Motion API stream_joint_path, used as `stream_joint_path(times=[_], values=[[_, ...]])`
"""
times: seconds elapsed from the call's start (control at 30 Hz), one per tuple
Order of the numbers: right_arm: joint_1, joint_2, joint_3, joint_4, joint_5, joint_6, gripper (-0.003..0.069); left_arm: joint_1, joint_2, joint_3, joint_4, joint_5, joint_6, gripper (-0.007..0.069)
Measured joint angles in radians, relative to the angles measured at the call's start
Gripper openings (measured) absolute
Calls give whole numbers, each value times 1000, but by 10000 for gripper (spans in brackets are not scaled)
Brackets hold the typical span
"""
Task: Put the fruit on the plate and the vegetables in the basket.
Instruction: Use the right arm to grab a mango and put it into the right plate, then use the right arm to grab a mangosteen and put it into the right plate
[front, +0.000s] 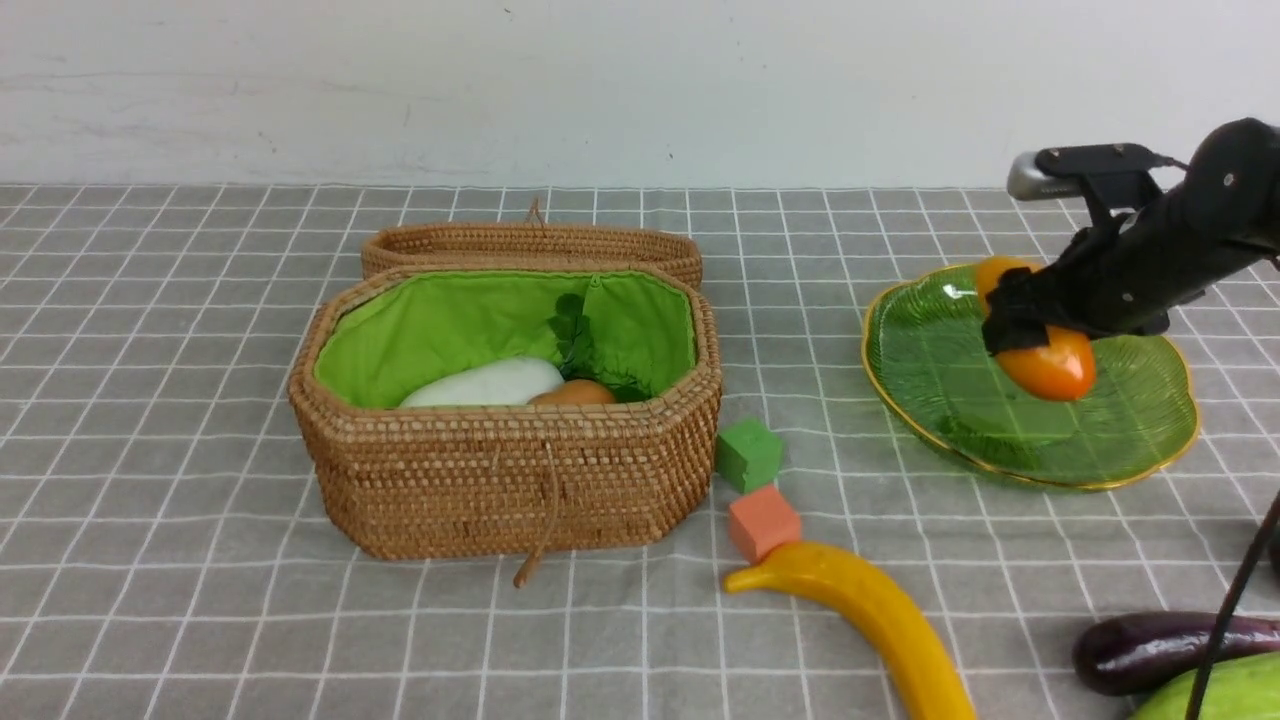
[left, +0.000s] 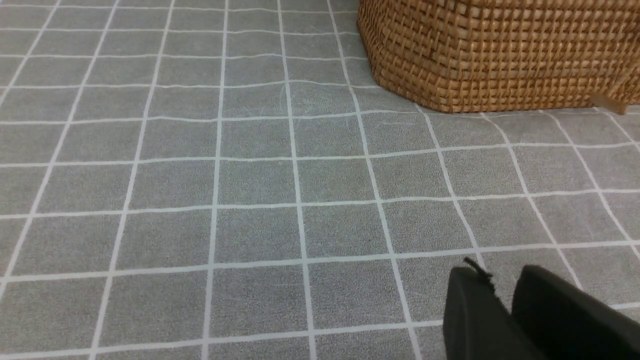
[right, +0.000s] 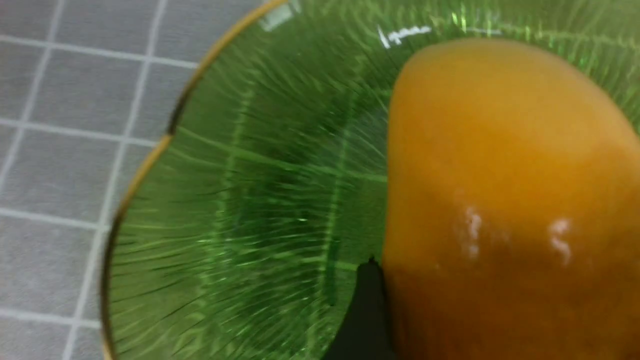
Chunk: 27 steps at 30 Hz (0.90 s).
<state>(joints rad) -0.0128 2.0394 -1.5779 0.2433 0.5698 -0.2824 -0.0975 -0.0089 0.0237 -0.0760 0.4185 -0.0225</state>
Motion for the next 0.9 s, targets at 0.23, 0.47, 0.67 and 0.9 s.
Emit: stream_joint_path(times=[0.23,0.47,0.67,0.9], values=[[-15,4,0,3,30,86,677,0,0,0,0,0,0,129],[-47,-92,0,-11,130,137,652,0,0,0,0,0,0,137],[-132,-237,0,-108,292,282,636,0,0,0,0,0,0,143],[-279,-293,106,-232,394,451,613,0,0,0,0,0,0,148]])
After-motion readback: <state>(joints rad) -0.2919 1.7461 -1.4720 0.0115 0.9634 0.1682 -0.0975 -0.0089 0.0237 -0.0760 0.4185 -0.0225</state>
